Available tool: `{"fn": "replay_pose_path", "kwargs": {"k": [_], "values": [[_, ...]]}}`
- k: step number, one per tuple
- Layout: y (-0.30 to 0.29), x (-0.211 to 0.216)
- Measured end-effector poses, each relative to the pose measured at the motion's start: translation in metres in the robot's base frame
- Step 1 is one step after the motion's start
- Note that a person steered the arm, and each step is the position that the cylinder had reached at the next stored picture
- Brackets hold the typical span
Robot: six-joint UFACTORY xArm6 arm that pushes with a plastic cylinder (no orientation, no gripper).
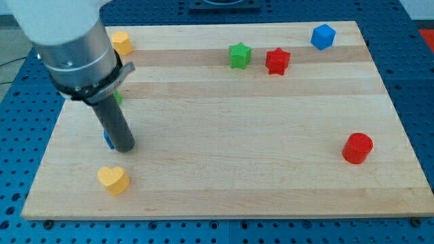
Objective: Move the blue triangle diagonal to the green circle
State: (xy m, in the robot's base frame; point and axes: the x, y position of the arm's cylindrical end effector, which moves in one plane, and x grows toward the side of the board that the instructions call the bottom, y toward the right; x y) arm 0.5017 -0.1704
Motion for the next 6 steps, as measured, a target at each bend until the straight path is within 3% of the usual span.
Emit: {"fn": "replay_pose_path", "kwargs": {"k": [2, 3, 4, 5, 6], "values": [[-0.122, -0.002], [-0.127, -0.039], [-0.065, -0.039], [-0.005, -0.014], [-0.001, -0.019]]}}
